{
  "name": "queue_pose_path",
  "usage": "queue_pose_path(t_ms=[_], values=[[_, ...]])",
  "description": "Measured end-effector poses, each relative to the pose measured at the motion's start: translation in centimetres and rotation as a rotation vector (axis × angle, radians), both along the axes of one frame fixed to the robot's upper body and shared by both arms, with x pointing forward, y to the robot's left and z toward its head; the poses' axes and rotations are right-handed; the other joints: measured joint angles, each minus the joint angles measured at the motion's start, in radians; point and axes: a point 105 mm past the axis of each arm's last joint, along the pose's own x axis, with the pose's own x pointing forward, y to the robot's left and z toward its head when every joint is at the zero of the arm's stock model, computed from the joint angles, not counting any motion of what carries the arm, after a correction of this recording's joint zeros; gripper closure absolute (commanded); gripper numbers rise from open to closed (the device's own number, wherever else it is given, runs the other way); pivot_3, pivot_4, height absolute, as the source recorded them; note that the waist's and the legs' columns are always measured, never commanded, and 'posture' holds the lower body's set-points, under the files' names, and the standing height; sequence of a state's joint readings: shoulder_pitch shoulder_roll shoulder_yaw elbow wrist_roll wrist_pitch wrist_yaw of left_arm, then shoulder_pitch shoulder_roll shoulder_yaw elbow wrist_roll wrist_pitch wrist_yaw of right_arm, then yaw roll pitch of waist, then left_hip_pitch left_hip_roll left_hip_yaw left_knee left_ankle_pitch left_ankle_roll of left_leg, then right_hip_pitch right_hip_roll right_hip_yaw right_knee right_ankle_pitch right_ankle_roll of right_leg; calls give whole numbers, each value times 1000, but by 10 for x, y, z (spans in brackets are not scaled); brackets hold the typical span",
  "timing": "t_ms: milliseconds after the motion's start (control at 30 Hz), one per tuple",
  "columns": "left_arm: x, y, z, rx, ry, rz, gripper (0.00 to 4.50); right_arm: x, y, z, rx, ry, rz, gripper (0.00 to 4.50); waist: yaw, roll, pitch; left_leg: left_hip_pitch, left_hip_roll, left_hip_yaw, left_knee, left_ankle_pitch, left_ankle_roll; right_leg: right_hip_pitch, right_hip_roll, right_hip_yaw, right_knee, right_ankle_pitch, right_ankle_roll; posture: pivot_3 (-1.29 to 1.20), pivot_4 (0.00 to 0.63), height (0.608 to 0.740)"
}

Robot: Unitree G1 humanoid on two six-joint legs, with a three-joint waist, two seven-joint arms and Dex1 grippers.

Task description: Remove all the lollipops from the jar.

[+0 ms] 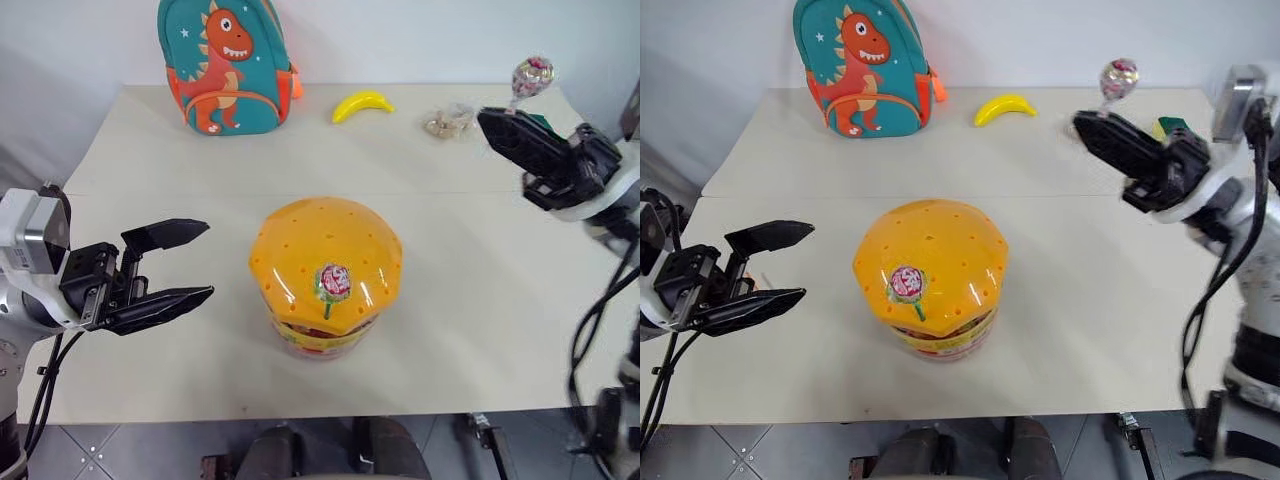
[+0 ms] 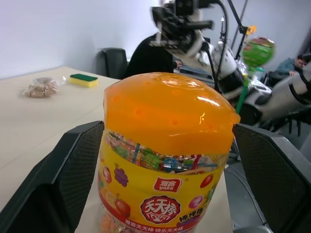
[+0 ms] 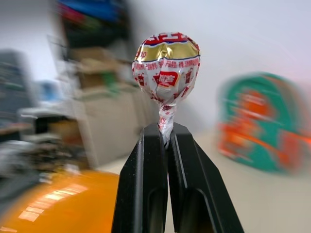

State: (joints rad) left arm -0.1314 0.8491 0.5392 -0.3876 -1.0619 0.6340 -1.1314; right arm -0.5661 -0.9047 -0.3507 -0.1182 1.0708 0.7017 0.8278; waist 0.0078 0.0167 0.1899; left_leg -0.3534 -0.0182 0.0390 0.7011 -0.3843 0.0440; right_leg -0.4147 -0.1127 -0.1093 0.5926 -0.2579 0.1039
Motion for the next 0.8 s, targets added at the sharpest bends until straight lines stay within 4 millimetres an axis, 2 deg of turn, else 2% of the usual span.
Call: queue_pose_path(t_ms=[33,67,133,167,233,300,333,400,500,633,667,800], values=[[0,2,-4,25,6,-6,0,10,-29,-25,-161,96,-150,4435,5,0,0,0,0,1,-1,0,1,0,0,0,-1,0,0,0,150,740],[-1,3,-6,40,11,-7,0,15,-47,-43,-238,168,-225,4435,6,-1,0,0,0,2,-2,0,1,0,0,0,-2,0,0,0,150,740],[-4,1,-12,90,12,-49,0,12,-87,-102,-563,332,-358,4435,6,-1,0,1,0,4,-2,0,2,0,0,0,-2,0,0,0,150,740],[-4,2,-14,99,12,-56,0,9,-101,-123,-629,404,-393,4435,5,-1,0,0,0,5,-2,0,2,0,1,0,-2,0,1,0,150,740],[-2,5,-19,115,16,-60,0,6,-125,-157,-747,491,-467,4435,1,0,1,2,0,9,-1,1,2,0,1,0,-1,1,2,0,150,740],[-2,5,-21,128,12,-66,0,0,-140,-179,-822,544,-504,4435,-5,0,1,2,1,10,-1,2,2,0,0,0,0,1,2,0,150,740],[-2,5,-21,131,10,-70,0,-1,-143,-185,-820,554,-508,4230,-10,1,1,3,1,10,0,2,1,0,0,1,0,1,2,0,150,740],[-2,4,-22,133,11,-77,0,-2,-142,-186,-810,549,-492,3741,-12,1,0,5,3,11,0,2,0,1,0,2,1,1,2,0,150,740],[-2,4,-22,133,12,-78,0,-6,-145,-187,-786,544,-478,2766,-9,1,0,5,4,8,-1,1,-1,1,0,2,1,1,1,0,150,740],[-2,10,-20,123,-7,-71,0,-10,-137,-188,-738,480,-409,1485,-7,1,1,3,3,7,0,1,-1,1,1,1,0,1,1,0,150,740],[-2,12,-19,120,-11,-63,0,-11,-134,-182,-691,430,-373,1152,-6,1,1,3,3,7,0,1,-1,1,1,0,0,1,1,0,150,740],[2,20,-22,111,0,-35,0,-18,-118,-143,-570,201,-237,1152,-6,2,1,3,3,7,0,2,-1,1,2,1,0,1,1,0,150,740]])
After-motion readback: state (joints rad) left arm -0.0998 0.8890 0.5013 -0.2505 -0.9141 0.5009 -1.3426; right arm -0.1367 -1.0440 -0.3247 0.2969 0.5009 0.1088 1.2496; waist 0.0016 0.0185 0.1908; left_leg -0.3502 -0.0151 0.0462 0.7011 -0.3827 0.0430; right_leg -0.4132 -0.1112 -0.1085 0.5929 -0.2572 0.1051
